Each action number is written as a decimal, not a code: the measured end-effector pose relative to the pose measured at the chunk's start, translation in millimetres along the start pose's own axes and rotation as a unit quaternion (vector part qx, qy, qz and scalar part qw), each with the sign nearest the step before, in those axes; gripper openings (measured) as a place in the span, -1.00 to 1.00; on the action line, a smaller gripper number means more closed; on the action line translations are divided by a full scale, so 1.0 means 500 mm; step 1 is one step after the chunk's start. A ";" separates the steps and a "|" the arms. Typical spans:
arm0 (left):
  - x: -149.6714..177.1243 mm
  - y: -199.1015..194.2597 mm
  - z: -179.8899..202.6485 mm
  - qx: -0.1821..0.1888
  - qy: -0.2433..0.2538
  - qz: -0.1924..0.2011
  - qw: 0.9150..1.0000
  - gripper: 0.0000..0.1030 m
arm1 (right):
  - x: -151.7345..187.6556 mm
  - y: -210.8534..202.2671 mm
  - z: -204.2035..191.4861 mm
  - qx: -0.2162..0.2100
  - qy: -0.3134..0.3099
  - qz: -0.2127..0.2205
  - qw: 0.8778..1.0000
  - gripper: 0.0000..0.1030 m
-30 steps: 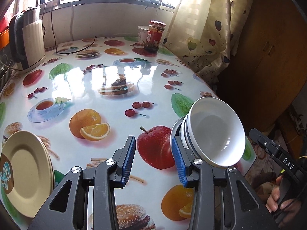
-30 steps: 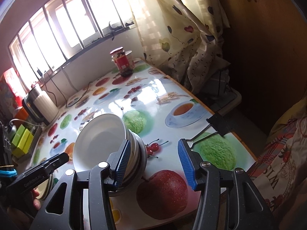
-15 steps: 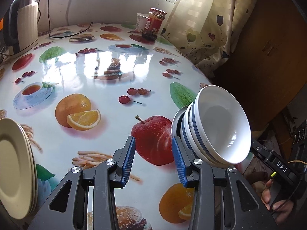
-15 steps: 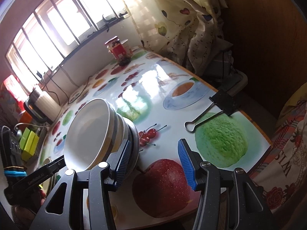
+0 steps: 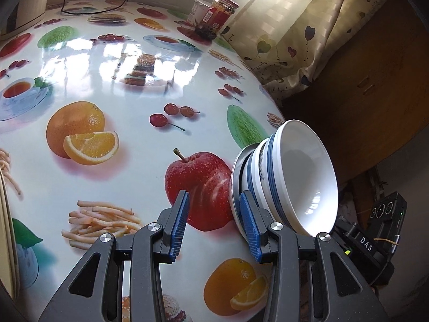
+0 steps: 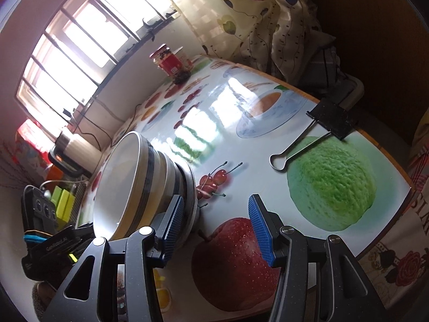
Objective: Organize plates and bowls
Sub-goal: 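Lift the bowl stack with both tools and carry it toward the cream plates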
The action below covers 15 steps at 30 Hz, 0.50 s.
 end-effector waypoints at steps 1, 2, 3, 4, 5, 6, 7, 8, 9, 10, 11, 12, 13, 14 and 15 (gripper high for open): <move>-0.001 0.001 0.001 0.002 0.000 0.000 1.000 -0.21 | 0.001 0.002 0.005 -0.011 0.010 -0.002 1.000 -0.04; -0.002 0.002 0.001 0.002 0.000 0.000 1.000 -0.21 | 0.002 0.003 0.008 -0.024 0.020 -0.002 1.000 -0.09; -0.003 0.003 0.002 0.003 -0.001 0.001 1.000 -0.21 | 0.002 0.004 0.010 -0.036 0.027 -0.003 0.999 -0.18; -0.004 0.004 0.001 0.003 -0.001 0.002 1.000 -0.21 | 0.002 0.005 0.010 -0.047 0.032 -0.003 0.998 -0.22; -0.005 0.004 0.000 0.004 -0.003 0.002 1.000 -0.21 | 0.002 0.006 0.009 -0.056 0.033 -0.004 0.998 -0.29; -0.006 0.004 0.000 0.005 -0.005 0.003 1.000 -0.22 | 0.002 0.006 0.008 -0.065 0.033 -0.005 0.997 -0.34; -0.006 0.004 -0.003 0.007 -0.009 0.005 1.000 -0.22 | 0.002 0.007 0.009 -0.072 0.035 -0.006 0.997 -0.35; -0.005 0.004 -0.006 0.011 -0.012 0.006 1.000 -0.22 | 0.001 0.008 0.011 -0.081 0.041 -0.007 0.996 -0.39; -0.005 0.004 -0.009 0.016 -0.017 0.005 1.000 -0.22 | 0.001 0.010 0.014 -0.093 0.050 -0.008 0.994 -0.44; -0.004 0.005 -0.012 0.022 -0.022 0.004 1.000 -0.22 | 0.002 0.013 0.019 -0.106 0.062 -0.010 0.992 -0.45; -0.004 0.005 -0.015 0.029 -0.026 0.003 0.999 -0.22 | 0.002 0.014 0.024 -0.119 0.073 -0.012 0.990 -0.48; -0.004 0.006 -0.018 0.034 -0.031 0.002 0.999 -0.22 | 0.003 0.017 0.027 -0.131 0.079 -0.013 0.988 -0.55; -0.004 0.007 -0.019 0.038 -0.034 0.001 0.999 -0.22 | 0.004 0.019 0.027 -0.139 0.082 -0.014 0.987 -0.56; -0.004 0.007 -0.020 0.041 -0.034 0.000 0.999 -0.22 | 0.004 0.020 0.028 -0.143 0.084 -0.014 0.986 -0.57; -0.005 0.008 -0.020 0.042 -0.035 -0.001 0.998 -0.22 | 0.004 0.019 0.029 -0.148 0.085 -0.014 0.985 -0.61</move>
Point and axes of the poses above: each gripper's, at about its wrist camera, not at the fingertips, and y roughly the way its jaws point, z to its right, x to its underside, the point moved 5 cm from there along y, roughly the way its jaws point, and after that the axes turned 3 degrees about -y, right-handed, at the moved point
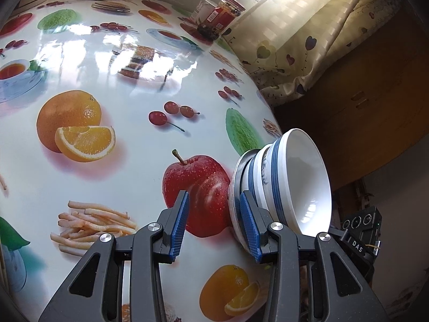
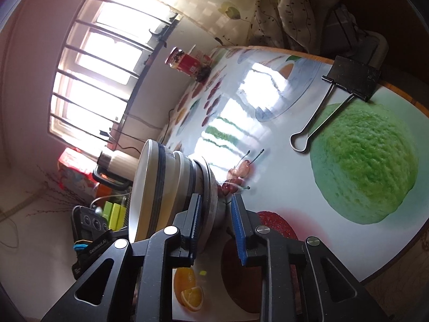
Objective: Organize plates and bowls
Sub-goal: 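Lift the bowl stack with both tools and carry it toward the cream plates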
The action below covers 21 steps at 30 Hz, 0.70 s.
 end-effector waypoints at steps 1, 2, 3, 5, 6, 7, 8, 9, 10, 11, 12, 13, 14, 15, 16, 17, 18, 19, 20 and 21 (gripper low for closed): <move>-0.001 0.001 0.000 0.001 -0.002 -0.001 1.000 -0.22 | -0.001 0.001 -0.001 -0.007 0.000 0.000 1.000 -0.63; -0.001 0.001 0.000 0.002 -0.003 -0.001 1.000 -0.22 | -0.002 0.000 0.000 -0.013 0.003 0.000 1.000 -0.64; -0.003 0.002 -0.001 0.003 -0.004 -0.002 1.000 -0.22 | -0.002 0.000 0.001 -0.017 0.006 0.000 1.000 -0.64; -0.006 0.003 -0.004 0.007 -0.008 -0.002 1.000 -0.22 | -0.003 0.003 0.003 -0.023 0.012 0.000 1.000 -0.64; -0.007 0.004 -0.005 0.008 -0.012 -0.003 1.000 -0.22 | -0.003 0.003 0.004 -0.024 0.013 -0.001 1.000 -0.64; -0.009 0.005 -0.006 0.009 -0.013 -0.003 1.000 -0.22 | -0.003 0.004 0.003 -0.025 0.011 -0.001 1.000 -0.64; -0.010 0.006 -0.006 0.009 -0.013 -0.002 1.000 -0.22 | -0.003 0.004 0.002 -0.026 0.010 -0.001 1.000 -0.64; -0.010 0.006 -0.005 0.009 -0.013 -0.001 1.000 -0.22 | -0.003 0.005 0.002 -0.027 0.010 -0.002 1.000 -0.64; -0.010 0.006 -0.006 0.009 -0.012 0.000 1.000 -0.22 | -0.004 0.005 0.003 -0.028 0.010 -0.003 1.000 -0.64; -0.009 0.006 -0.005 0.009 -0.011 0.000 1.000 -0.22 | -0.003 0.004 0.004 -0.031 0.012 -0.004 0.999 -0.64; -0.009 0.006 -0.006 0.010 -0.011 0.000 1.000 -0.22 | -0.002 0.003 0.007 -0.035 0.015 -0.005 0.999 -0.64; -0.010 0.006 -0.006 0.011 -0.011 0.000 1.000 -0.23 | -0.002 0.004 0.009 -0.037 0.018 -0.006 0.999 -0.64; -0.010 0.006 -0.006 0.013 -0.011 0.000 1.000 -0.24 | -0.002 0.004 0.010 -0.036 0.020 -0.006 0.999 -0.64; -0.010 0.005 -0.005 0.015 -0.010 0.001 1.000 -0.29 | -0.002 0.005 0.011 -0.035 0.019 -0.006 0.999 -0.64; -0.010 0.005 -0.003 0.016 -0.008 0.001 1.000 -0.34 | -0.002 0.005 0.011 -0.035 0.019 -0.006 0.999 -0.64; -0.009 0.002 -0.001 0.015 -0.004 0.002 1.000 -0.36 | -0.002 0.005 0.012 -0.034 0.019 -0.005 0.999 -0.64; -0.009 0.002 0.001 0.013 -0.001 0.003 1.000 -0.37 | -0.002 0.005 0.013 -0.035 0.019 -0.005 0.999 -0.64; -0.009 0.001 0.001 0.013 0.000 0.003 1.000 -0.38 | -0.002 0.005 0.012 -0.036 0.020 -0.005 0.999 -0.64; -0.009 0.001 0.002 0.015 -0.002 0.003 1.000 -0.39 | -0.002 0.005 0.013 -0.039 0.021 -0.004 0.999 -0.64; -0.009 0.002 0.004 0.016 -0.003 0.003 1.000 -0.40 | -0.002 0.005 0.014 -0.041 0.023 -0.004 0.999 -0.64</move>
Point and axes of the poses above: each gripper's, at about its wrist camera, not at the fingertips, and y roughly the way its jaws point, z to its right, x to its underside, the point moved 5 cm from there along y, roughly the way its jaws point, and after that the axes turned 3 degrees about -y, right-handed, at the moved point
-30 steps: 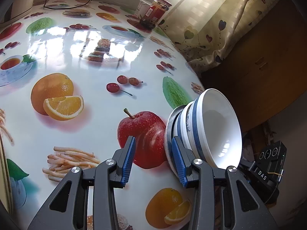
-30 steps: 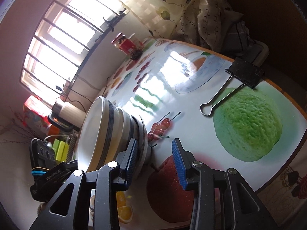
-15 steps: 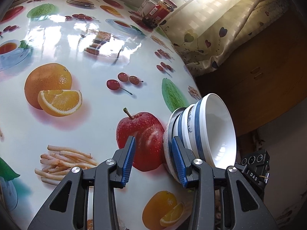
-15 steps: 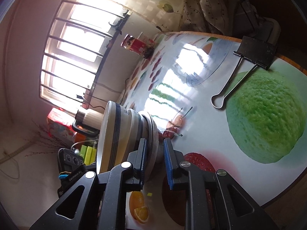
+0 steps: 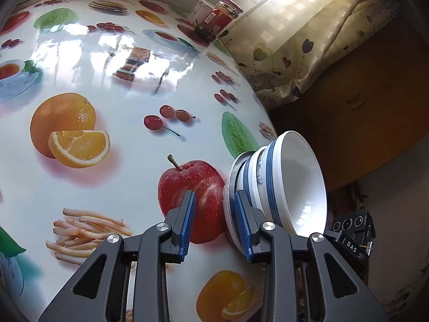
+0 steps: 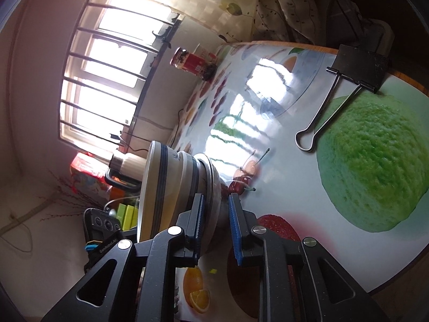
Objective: Organize plates and bowls
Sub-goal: 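Lift the bowl stack with both tools and carry it toward the cream plates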
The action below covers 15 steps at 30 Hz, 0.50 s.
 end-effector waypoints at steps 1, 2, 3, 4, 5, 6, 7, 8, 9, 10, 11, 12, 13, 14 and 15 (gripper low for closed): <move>0.000 0.000 0.002 0.002 0.001 0.000 1.000 -0.47 | 0.000 0.000 0.000 -0.001 0.001 0.000 1.000 -0.64; 0.000 0.000 0.006 0.006 0.002 -0.001 1.000 -0.51 | -0.001 0.001 0.000 0.001 -0.001 0.000 1.000 -0.64; 0.000 0.000 0.008 0.007 0.005 -0.001 1.000 -0.58 | -0.001 0.001 0.000 0.004 -0.004 0.001 1.000 -0.64; -0.001 0.001 0.012 0.007 0.007 -0.001 1.000 -0.64 | -0.001 0.001 0.000 0.005 -0.007 0.002 1.000 -0.65; -0.001 0.001 0.013 0.009 0.008 -0.001 1.000 -0.66 | -0.002 0.001 -0.002 0.005 -0.009 0.002 1.000 -0.67; -0.002 0.001 0.015 0.011 0.007 -0.001 1.000 -0.71 | -0.002 0.001 -0.003 0.003 -0.009 0.003 1.000 -0.71; -0.002 0.002 0.013 0.012 0.007 -0.001 1.000 -0.74 | -0.002 0.002 -0.004 0.000 -0.009 0.003 1.000 -0.73; -0.002 0.002 0.013 0.014 0.007 -0.001 1.000 -0.75 | -0.002 0.002 -0.005 -0.001 -0.009 0.003 1.000 -0.75; -0.002 0.003 0.013 0.014 0.008 -0.001 1.000 -0.76 | -0.002 0.002 -0.006 -0.001 -0.010 0.003 1.000 -0.75; -0.002 0.003 0.013 0.014 0.008 -0.001 1.000 -0.78 | -0.002 0.003 -0.006 -0.001 -0.011 0.004 1.000 -0.75; -0.002 0.003 0.014 0.016 0.008 -0.001 1.000 -0.80 | -0.002 0.002 -0.008 -0.001 -0.012 0.004 1.000 -0.77; -0.002 0.004 0.015 0.016 0.010 -0.001 1.000 -0.83 | -0.002 0.003 -0.008 -0.002 -0.012 0.004 1.000 -0.77; -0.003 0.004 0.016 0.015 0.012 0.000 1.000 -0.84 | -0.002 0.003 -0.008 -0.003 -0.012 0.004 1.000 -0.78; -0.003 0.004 0.016 0.014 0.012 0.000 1.000 -0.84 | -0.002 0.003 -0.008 -0.002 -0.013 0.004 1.000 -0.78; -0.002 0.005 0.015 0.015 0.012 0.001 1.000 -0.84 | -0.001 0.002 -0.009 -0.002 -0.014 0.004 1.000 -0.78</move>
Point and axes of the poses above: each gripper's, at about its wrist camera, not at the fingertips, and y roughly the way its jaws point, z to its right, x to its underside, the point moved 5 cm from there along y, roughly the way its jaws point, and after that the axes turned 3 degrees about -y, right-handed, at the moved point
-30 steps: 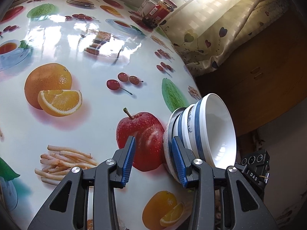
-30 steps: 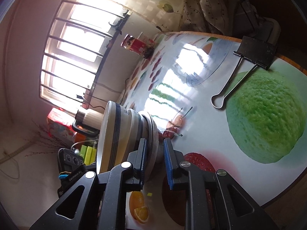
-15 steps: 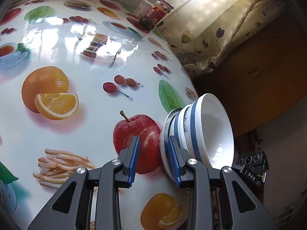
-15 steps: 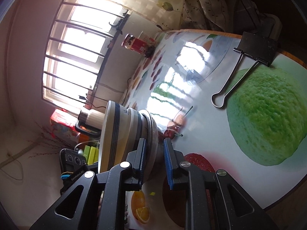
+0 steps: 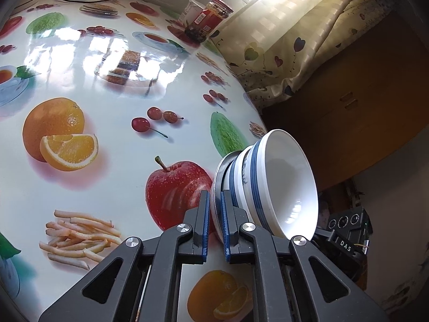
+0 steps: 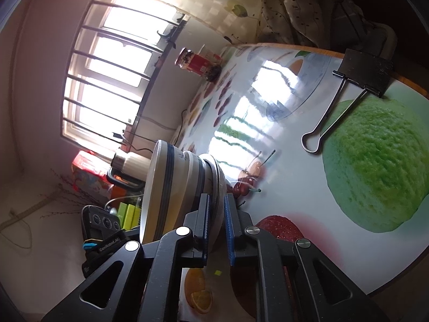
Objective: Organize plates and bowls
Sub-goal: 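Lift the bowl stack with both tools and carry it toward the cream plates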
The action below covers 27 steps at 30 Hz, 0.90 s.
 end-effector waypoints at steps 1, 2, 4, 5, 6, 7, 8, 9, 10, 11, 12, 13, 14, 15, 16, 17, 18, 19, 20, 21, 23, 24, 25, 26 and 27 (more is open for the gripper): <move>0.000 0.000 0.000 0.001 -0.001 0.000 1.000 -0.84 | 0.000 0.000 0.000 -0.001 0.001 0.000 1.000 -0.78; 0.000 0.000 0.000 0.003 -0.004 0.000 1.000 -0.84 | 0.000 0.000 0.000 -0.001 0.001 0.000 1.000 -0.78; 0.000 -0.001 0.000 0.002 -0.004 0.001 1.000 -0.84 | 0.000 0.000 0.000 -0.001 0.001 0.000 1.000 -0.78; 0.000 0.000 0.001 0.001 -0.003 0.001 1.000 -0.85 | 0.000 0.000 0.000 -0.001 0.002 0.001 1.000 -0.78; 0.001 -0.002 0.001 0.001 -0.002 0.001 1.000 -0.85 | 0.000 0.000 0.000 -0.001 0.001 0.000 1.000 -0.78; 0.000 -0.002 0.001 0.001 -0.002 0.002 1.000 -0.85 | 0.000 0.000 0.000 -0.001 0.001 0.000 1.000 -0.78; 0.000 -0.002 0.002 -0.001 -0.002 0.003 1.000 -0.85 | 0.000 0.000 0.000 0.000 0.001 0.000 1.000 -0.78; 0.000 -0.002 0.002 -0.003 -0.001 0.003 1.000 -0.86 | -0.001 0.000 0.000 0.000 -0.001 0.000 1.000 -0.78; 0.001 -0.004 0.004 -0.005 0.003 0.004 1.000 -0.90 | -0.001 0.000 -0.001 0.000 -0.005 0.000 1.000 -0.79; 0.001 -0.004 0.008 -0.007 0.007 0.004 1.000 -0.93 | -0.001 0.000 -0.006 0.001 -0.009 0.000 1.000 -0.81; 0.002 -0.004 0.010 -0.012 0.012 0.006 1.000 -0.93 | -0.002 -0.001 -0.009 0.004 -0.012 0.000 1.000 -0.81; 0.001 -0.004 0.012 -0.015 0.014 0.006 1.000 -0.93 | -0.002 -0.001 -0.010 0.005 -0.012 0.000 1.000 -0.81; 0.001 -0.003 0.012 -0.016 0.014 0.006 1.000 -0.93 | -0.003 0.000 -0.009 0.005 -0.012 0.000 1.000 -0.81; 0.001 -0.002 0.011 -0.016 0.013 0.006 1.000 -0.93 | -0.002 0.000 -0.011 0.004 -0.011 0.001 1.000 -0.81; 0.001 -0.002 0.010 -0.016 0.012 0.005 1.000 -0.93 | -0.002 0.000 -0.011 0.004 -0.011 0.001 1.000 -0.81; 0.001 -0.002 0.010 -0.017 0.014 0.005 1.000 -0.93 | -0.002 0.000 -0.011 0.004 -0.011 0.001 1.000 -0.81; 0.001 -0.002 0.010 -0.018 0.015 0.006 1.000 -0.93 | -0.002 0.000 -0.010 0.005 -0.011 0.001 1.000 -0.81; 0.002 -0.003 0.009 -0.018 0.014 0.006 1.000 -0.93 | -0.002 0.000 -0.011 0.005 -0.012 0.001 1.000 -0.81; 0.002 -0.002 0.009 -0.019 0.014 0.006 1.000 -0.93 | -0.002 0.000 -0.010 0.005 -0.013 0.000 1.000 -0.81; 0.002 -0.002 0.010 -0.019 0.015 0.006 1.000 -0.93 | -0.002 -0.001 -0.009 0.004 -0.012 0.000 1.000 -0.81; 0.002 -0.003 0.010 -0.020 0.015 0.006 1.000 -0.93 | -0.002 -0.001 -0.010 0.004 -0.012 0.001 1.000 -0.81; 0.002 -0.003 0.010 -0.020 0.015 0.006 1.000 -0.93 | -0.002 -0.001 -0.010 0.004 -0.011 0.001 1.000 -0.81; 0.002 -0.003 0.010 -0.019 0.015 0.006 1.000 -0.93 | -0.002 -0.001 -0.010 0.004 -0.012 0.001 1.000 -0.81; 0.002 -0.003 0.011 -0.020 0.015 0.007 1.000 -0.93 | -0.002 -0.001 -0.010 0.004 -0.012 0.001 1.000 -0.81; 0.001 -0.003 0.010 -0.021 0.016 0.007 1.000 -0.93 | -0.002 -0.001 -0.010 0.004 -0.013 0.001 1.000 -0.81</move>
Point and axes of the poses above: each gripper's, at about its wrist camera, not at the fingertips, and y roughly the way its jaws point, z to its right, x to its underside, the point moved 5 cm from there along y, roughly the way its jaws point, and after that the axes turned 3 degrees about -y, right-handed, at the moved point
